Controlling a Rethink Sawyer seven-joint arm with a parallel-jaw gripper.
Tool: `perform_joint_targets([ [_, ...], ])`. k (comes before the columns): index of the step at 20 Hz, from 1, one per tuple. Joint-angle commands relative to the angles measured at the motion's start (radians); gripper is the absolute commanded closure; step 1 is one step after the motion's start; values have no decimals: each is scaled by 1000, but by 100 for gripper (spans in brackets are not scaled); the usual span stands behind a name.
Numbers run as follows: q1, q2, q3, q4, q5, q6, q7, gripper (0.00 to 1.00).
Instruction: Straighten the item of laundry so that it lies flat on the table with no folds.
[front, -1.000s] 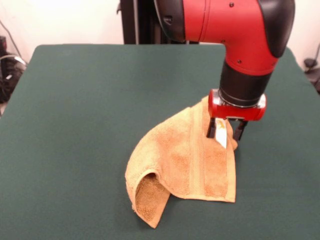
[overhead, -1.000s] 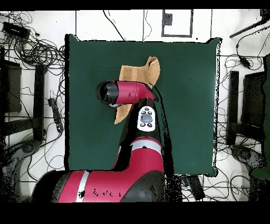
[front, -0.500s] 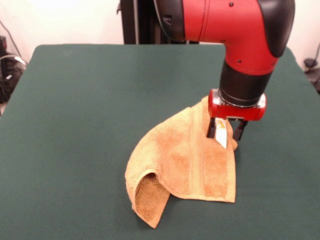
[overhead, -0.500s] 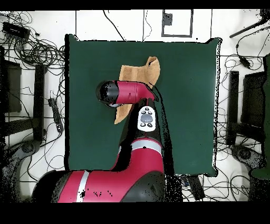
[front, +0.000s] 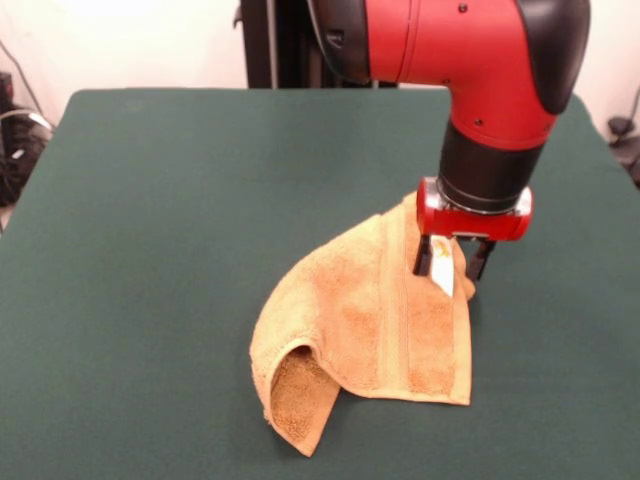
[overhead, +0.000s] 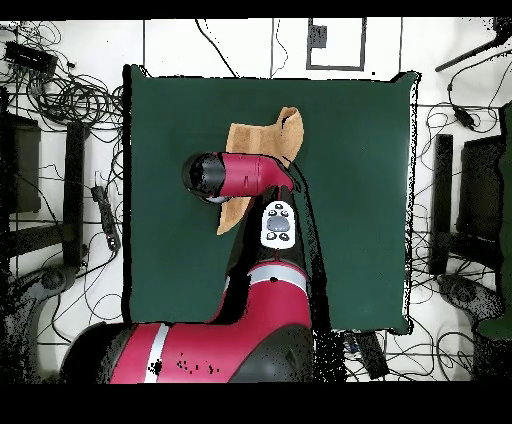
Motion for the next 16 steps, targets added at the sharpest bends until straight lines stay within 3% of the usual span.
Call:
perform_joint_targets([
  [1,-3,-7,51,48,29,113,135,0],
  [16,-13,-11,50,32,22,139,125,0],
])
